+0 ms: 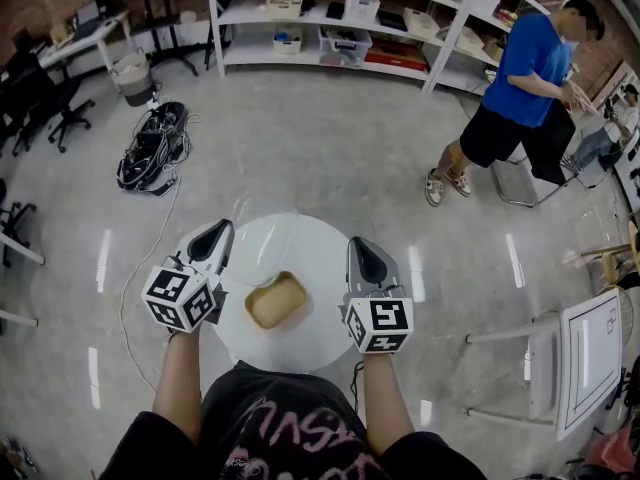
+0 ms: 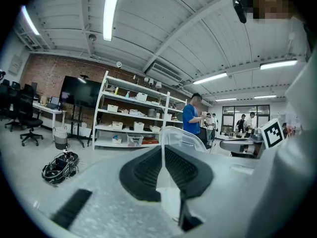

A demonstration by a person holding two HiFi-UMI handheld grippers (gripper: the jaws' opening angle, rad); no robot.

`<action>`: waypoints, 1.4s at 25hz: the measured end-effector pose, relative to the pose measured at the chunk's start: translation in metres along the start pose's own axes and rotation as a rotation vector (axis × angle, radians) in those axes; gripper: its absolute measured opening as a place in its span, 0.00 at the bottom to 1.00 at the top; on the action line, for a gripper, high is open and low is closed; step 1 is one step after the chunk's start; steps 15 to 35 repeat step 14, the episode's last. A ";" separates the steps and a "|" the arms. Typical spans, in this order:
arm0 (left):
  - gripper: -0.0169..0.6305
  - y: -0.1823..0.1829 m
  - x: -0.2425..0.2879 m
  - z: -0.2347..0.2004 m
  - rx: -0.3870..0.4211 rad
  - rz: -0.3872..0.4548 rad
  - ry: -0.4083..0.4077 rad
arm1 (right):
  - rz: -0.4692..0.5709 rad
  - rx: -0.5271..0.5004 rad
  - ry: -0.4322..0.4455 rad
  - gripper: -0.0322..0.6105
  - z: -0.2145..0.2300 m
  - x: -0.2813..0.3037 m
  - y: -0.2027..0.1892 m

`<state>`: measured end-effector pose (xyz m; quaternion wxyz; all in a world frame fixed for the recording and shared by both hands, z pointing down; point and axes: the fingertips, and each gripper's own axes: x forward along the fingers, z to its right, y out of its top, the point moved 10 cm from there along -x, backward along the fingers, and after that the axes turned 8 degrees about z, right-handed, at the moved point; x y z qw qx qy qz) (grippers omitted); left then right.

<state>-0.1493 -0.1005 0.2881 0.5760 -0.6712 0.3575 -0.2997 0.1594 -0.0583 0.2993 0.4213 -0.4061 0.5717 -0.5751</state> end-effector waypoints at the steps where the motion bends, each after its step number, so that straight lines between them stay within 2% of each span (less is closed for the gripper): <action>1: 0.06 0.000 0.000 0.001 0.000 -0.001 0.000 | 0.001 0.000 0.001 0.07 0.001 0.000 0.000; 35: 0.06 -0.001 -0.001 0.002 -0.001 -0.007 -0.001 | -0.001 0.004 -0.005 0.07 0.003 -0.001 -0.002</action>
